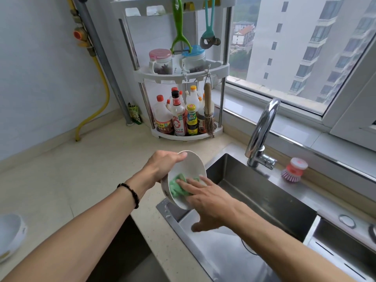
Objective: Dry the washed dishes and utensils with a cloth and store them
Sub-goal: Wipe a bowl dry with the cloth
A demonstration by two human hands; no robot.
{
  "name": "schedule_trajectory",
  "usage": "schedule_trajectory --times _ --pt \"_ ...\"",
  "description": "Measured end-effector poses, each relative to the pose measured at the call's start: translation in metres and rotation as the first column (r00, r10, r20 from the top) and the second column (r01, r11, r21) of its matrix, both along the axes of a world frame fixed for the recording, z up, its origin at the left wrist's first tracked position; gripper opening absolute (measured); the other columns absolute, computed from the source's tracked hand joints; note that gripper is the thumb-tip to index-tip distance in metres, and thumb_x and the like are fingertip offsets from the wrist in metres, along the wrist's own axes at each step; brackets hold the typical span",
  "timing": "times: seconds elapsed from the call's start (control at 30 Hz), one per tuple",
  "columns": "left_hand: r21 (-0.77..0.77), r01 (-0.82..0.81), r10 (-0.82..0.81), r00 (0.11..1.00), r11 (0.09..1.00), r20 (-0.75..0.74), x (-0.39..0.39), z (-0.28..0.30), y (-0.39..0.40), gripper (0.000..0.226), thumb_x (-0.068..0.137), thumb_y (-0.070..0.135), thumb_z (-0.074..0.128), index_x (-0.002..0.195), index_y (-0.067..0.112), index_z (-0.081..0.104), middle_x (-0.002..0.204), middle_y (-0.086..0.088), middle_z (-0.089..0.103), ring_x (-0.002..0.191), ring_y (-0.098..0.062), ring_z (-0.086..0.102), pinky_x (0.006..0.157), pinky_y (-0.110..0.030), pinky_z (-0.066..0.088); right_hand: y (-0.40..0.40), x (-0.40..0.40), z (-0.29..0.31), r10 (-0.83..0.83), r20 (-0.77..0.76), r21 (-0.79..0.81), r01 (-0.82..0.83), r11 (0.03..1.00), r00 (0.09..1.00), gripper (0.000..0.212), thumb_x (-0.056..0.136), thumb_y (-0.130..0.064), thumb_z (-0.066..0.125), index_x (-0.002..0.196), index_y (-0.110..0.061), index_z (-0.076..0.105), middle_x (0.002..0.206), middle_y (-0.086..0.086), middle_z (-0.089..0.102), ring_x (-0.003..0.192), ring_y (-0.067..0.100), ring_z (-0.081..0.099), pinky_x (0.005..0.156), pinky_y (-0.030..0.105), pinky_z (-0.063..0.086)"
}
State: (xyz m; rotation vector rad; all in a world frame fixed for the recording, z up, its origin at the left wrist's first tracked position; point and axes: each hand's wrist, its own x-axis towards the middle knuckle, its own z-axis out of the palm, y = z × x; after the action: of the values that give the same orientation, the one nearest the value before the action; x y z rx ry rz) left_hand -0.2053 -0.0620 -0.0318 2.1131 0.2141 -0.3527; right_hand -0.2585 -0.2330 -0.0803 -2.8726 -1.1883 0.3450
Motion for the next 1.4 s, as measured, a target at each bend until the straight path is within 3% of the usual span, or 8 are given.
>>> schedule_trajectory --times 0.17,0.33,0.57,0.67,0.83,0.97,1.2,1.4 --pt "0.064 0.054 -0.055 0.998 0.996 0.012 0.0 -0.003 -0.003 0.03 0.091 0.054 0.062 0.092 0.027 0.076 0.096 -0.002 0.071 0.09 -0.025 0.065 0.074 -0.035 0.052 0.0 0.011 -0.019 -0.03 0.095 -0.06 0.036 0.998 0.995 0.101 0.08 -0.032 0.077 0.159 -0.007 0.019 0.166 0.009 -0.018 0.154 0.027 -0.013 0.117 0.04 -0.017" --pt "0.087 -0.114 0.101 0.985 0.99 0.138 -0.003 -0.012 -0.007 0.041 0.086 0.059 0.063 0.097 0.023 0.079 0.101 0.002 0.073 0.097 -0.025 0.064 0.09 -0.039 0.05 0.021 -0.011 -0.008 -0.087 -0.388 0.326 0.224 0.918 0.918 0.039 0.078 -0.045 0.078 0.095 -0.015 0.06 0.138 0.005 0.04 0.119 0.027 0.043 0.097 0.038 0.041" --pt "-0.072 0.04 -0.042 0.999 0.997 -0.028 0.006 -0.005 -0.014 0.034 0.09 0.053 0.063 0.104 0.023 0.072 0.094 -0.006 0.071 0.083 -0.025 0.068 0.072 -0.036 0.055 0.0 0.0 -0.047 -0.21 0.31 0.26 0.13 0.957 0.927 0.024 0.073 -0.02 0.048 0.075 -0.025 0.071 0.093 -0.004 0.064 0.075 0.021 0.056 0.062 0.031 0.043" --pt "0.147 0.134 -0.154 0.98 0.98 0.127 0.009 -0.016 -0.02 0.064 0.092 0.05 0.063 0.147 0.024 0.044 0.14 -0.006 0.057 0.125 -0.026 0.056 0.106 -0.045 0.047 -0.018 0.007 -0.043 -0.183 0.416 0.214 0.1 0.972 0.891 0.014 0.068 -0.019 0.056 0.064 -0.024 0.069 0.079 -0.004 0.06 0.069 0.019 0.054 0.057 0.03 0.044" --pt "0.899 0.363 -0.83 0.557 0.246 0.002 -0.003 -0.018 -0.021 0.079 0.077 0.08 0.048 0.131 0.024 0.061 0.167 -0.011 0.007 0.153 -0.026 -0.016 0.12 -0.056 -0.012 -0.046 0.016 -0.038 -0.184 0.38 0.21 0.109 0.972 0.906 0.024 0.051 -0.017 0.083 0.069 -0.026 0.071 0.074 -0.006 0.059 0.067 0.018 0.056 0.053 0.03 0.043" --pt "0.979 0.2 -0.944 0.316 -0.03 -0.094 0.001 -0.029 -0.029 0.017 0.083 0.038 0.075 0.092 0.024 0.075 0.148 -0.01 0.052 0.151 -0.033 0.024 0.117 -0.064 -0.008 -0.057 0.014 -0.043 -0.178 0.362 0.323 0.056 0.945 0.915 0.024 0.057 -0.016 0.087 0.069 -0.026 0.069 0.077 -0.007 0.062 0.07 0.019 0.058 0.056 0.03 0.045" --pt "0.785 0.549 -0.788 0.602 0.287 -0.132 0.0 -0.038 -0.019 0.022 0.084 0.043 0.074 0.09 0.022 0.071 0.116 0.003 0.066 0.129 -0.013 0.048 0.124 -0.05 0.004 -0.07 0.001 -0.048 -0.566 0.056 0.715 0.362 0.597 0.822 0.022 0.078 -0.014 0.083 0.098 -0.018 0.079 0.111 -0.006 0.073 0.097 0.022 0.055 0.079 0.036 0.045" --pt "0.25 0.509 -0.511 0.857 0.823 -0.064 -0.012 -0.032 -0.03 0.016 0.081 0.027 0.082 0.082 0.019 0.069 0.08 0.0 0.068 0.07 -0.014 0.067 0.051 -0.018 0.047 -0.063 -0.004 -0.048 -0.536 -0.61 0.721 0.69 -0.069 0.584 0.028 0.095 0.001 0.054 0.094 -0.026 0.058 0.091 -0.001 0.066 0.08 0.02 0.065 0.066 0.034 0.055"
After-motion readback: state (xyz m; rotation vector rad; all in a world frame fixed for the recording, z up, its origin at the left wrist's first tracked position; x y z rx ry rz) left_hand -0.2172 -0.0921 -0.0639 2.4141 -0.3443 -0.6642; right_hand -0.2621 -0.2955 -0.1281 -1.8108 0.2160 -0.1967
